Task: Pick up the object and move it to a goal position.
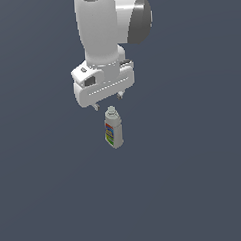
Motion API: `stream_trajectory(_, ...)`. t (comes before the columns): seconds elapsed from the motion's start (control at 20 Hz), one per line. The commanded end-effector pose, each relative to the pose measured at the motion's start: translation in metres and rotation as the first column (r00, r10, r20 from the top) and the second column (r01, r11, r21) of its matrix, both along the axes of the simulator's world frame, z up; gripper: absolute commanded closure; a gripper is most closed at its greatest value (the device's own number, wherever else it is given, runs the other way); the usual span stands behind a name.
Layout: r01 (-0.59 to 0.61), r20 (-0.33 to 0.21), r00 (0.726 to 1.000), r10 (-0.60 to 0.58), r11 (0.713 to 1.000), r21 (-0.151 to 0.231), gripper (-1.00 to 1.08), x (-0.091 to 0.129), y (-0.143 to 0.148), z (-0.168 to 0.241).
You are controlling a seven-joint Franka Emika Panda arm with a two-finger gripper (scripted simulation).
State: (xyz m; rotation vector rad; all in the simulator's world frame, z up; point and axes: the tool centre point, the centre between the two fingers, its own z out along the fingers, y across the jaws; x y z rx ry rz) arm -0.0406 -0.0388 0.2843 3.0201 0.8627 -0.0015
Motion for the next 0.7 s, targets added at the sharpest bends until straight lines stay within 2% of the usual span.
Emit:
stream_trajectory(0.0, -0.031, 0.0, 1.0, 0.031, 1.0, 0.0, -0.92, 0.0019, 0.0001, -0.0019)
stream_trajectory(0.65, -0.059, 0.0, 0.998, 0.059, 0.998, 0.001, -0.92, 0.0034, 0.0001, -0.0117)
